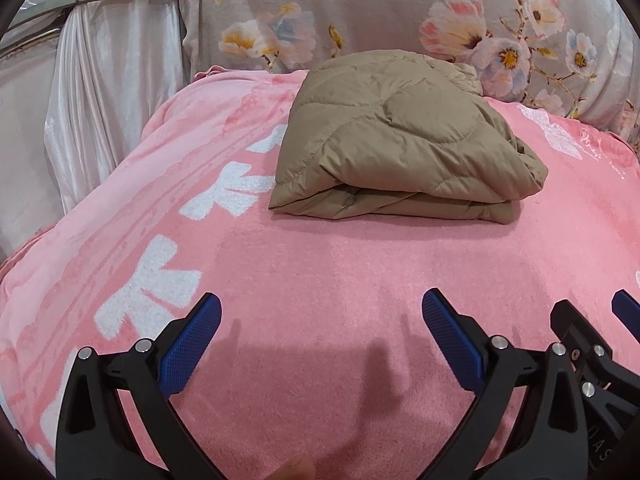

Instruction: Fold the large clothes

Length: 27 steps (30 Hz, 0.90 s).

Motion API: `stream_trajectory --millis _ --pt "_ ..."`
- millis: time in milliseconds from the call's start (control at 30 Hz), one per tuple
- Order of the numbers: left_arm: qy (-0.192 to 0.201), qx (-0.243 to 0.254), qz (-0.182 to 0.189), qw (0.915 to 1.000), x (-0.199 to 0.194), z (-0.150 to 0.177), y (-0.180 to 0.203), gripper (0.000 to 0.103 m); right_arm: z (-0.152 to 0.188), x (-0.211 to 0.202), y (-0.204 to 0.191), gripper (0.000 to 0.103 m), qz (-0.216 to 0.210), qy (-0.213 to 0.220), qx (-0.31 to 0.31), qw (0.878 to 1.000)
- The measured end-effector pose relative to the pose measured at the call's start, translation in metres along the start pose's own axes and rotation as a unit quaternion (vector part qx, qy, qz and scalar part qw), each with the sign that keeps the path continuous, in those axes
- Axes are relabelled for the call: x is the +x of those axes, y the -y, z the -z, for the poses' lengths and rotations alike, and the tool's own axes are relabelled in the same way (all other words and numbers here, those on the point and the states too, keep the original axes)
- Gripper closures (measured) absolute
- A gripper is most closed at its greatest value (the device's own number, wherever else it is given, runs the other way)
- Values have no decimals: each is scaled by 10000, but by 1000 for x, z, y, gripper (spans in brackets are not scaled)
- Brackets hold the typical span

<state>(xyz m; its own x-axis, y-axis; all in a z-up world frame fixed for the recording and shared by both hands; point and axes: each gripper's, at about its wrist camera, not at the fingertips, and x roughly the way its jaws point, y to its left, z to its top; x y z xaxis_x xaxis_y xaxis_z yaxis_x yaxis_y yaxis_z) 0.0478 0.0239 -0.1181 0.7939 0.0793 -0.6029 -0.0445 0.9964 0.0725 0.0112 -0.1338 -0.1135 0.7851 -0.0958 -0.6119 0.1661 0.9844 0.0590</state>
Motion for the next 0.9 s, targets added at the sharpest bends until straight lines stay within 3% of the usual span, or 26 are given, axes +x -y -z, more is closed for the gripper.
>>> stream_trajectory --millis 900 --pt "-30 -26 -7 10000 3 0 -3 5 2 -1 -2 23 137 14 -117 9998"
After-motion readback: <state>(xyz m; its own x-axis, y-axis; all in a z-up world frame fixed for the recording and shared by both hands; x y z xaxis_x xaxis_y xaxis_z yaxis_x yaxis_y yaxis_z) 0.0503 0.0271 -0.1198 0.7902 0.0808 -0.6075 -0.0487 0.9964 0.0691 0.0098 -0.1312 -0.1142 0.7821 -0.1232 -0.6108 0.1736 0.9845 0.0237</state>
